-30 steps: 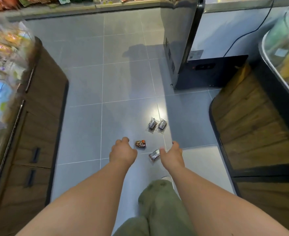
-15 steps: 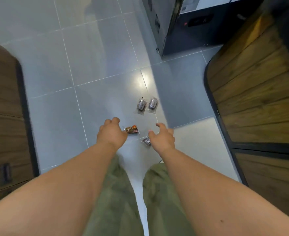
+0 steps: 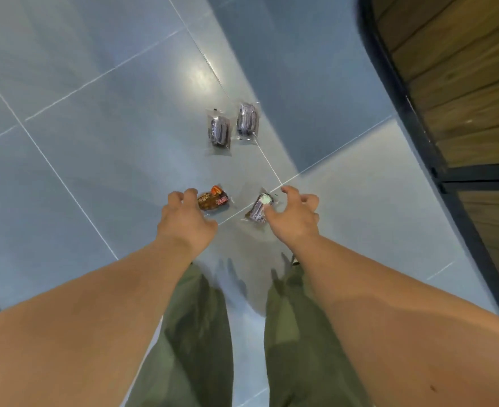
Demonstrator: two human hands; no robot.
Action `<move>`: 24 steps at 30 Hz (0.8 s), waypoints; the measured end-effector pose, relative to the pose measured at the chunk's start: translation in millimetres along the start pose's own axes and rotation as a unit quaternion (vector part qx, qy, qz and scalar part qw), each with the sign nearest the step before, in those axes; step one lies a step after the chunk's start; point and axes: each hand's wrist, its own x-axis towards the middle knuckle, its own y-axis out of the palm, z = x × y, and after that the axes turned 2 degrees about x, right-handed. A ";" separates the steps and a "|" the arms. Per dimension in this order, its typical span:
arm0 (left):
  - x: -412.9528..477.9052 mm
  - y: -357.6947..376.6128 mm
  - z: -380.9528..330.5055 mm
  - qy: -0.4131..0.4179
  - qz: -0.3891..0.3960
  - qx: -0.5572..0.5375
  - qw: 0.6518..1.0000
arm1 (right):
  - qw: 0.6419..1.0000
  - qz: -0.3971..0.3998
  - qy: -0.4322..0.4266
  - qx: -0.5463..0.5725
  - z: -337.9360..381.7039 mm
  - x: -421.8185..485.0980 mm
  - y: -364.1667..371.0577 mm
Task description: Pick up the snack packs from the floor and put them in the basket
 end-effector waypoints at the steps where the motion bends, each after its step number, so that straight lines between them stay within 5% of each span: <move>1: 14.6 9.2 4.8 0.006 -0.002 0.009 1.000 | 1.000 -0.003 0.005 -0.004 -4.3 14.1 9.5; 15: 213.3 135.9 56.6 0.096 0.024 0.144 0.985 | 0.998 0.015 0.044 -0.045 -71.4 184.9 157.9; 24: 261.2 200.2 74.4 0.160 0.013 0.269 0.950 | 0.998 -0.001 0.040 -0.042 -102.1 231.9 197.5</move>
